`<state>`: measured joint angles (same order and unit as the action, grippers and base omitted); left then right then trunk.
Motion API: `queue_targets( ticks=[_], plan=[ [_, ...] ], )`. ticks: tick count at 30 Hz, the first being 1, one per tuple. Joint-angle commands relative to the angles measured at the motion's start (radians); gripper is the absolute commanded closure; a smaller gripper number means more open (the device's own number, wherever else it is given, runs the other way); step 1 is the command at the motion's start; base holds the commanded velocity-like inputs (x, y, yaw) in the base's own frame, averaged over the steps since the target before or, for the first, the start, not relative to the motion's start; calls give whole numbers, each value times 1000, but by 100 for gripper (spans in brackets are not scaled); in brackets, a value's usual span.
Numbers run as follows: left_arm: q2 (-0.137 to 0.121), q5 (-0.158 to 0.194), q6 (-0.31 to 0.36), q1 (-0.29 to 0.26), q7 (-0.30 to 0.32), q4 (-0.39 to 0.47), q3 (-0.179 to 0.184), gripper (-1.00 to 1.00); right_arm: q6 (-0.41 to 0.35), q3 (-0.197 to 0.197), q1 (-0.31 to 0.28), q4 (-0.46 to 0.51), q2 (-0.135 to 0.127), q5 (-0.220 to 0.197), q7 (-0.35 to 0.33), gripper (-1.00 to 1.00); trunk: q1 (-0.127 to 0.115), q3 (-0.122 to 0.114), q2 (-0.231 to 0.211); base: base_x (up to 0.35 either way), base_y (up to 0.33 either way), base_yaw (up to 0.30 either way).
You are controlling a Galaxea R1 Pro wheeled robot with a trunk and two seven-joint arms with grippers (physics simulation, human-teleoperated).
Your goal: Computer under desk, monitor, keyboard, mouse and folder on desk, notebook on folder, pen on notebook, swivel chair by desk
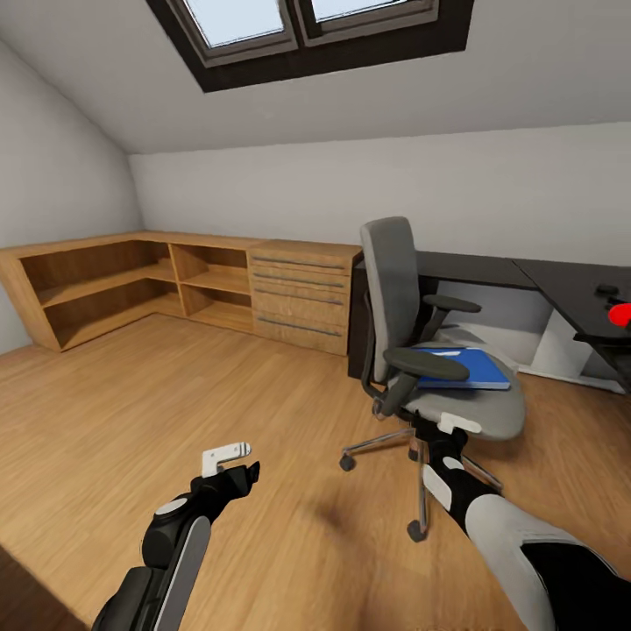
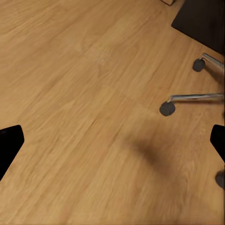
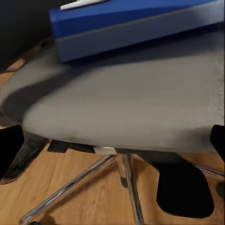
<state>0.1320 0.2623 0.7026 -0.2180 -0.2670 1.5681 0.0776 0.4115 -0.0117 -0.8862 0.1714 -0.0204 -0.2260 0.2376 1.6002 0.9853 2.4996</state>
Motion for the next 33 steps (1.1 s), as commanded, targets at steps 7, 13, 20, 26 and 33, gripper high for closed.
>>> queue_targets(
  ticks=[7, 13, 20, 26, 33],
  plan=[
    [0, 11, 3, 0, -9, 1, 1, -100, 3, -1, 1, -1, -2, -93, -5, -100, 0, -4, 0, 0, 0, -269],
    [0, 10, 3, 0, -9, 1, 1, -100, 0, -1, 1, -1, -8, -266, -25, -100, 0, -7, 0, 0, 0, -270],
    [0, 9, 2, 0, -9, 1, 1, -100, -8, -1, 3, -3, -34, -426, -93, -100, 0, -12, 0, 0, 0, -270],
    [0, 9, 2, 0, -9, 1, 1, -100, -13, -1, 6, -18, -53, -524, -171, -100, 0, -16, 0, 0, 0, -270],
    [-4, 9, 1, 0, -9, 1, 1, -100, -13, -1, 7, -39, -68, -553, -226, -100, 0, -18, 0, 0, 0, -212]
  ],
)
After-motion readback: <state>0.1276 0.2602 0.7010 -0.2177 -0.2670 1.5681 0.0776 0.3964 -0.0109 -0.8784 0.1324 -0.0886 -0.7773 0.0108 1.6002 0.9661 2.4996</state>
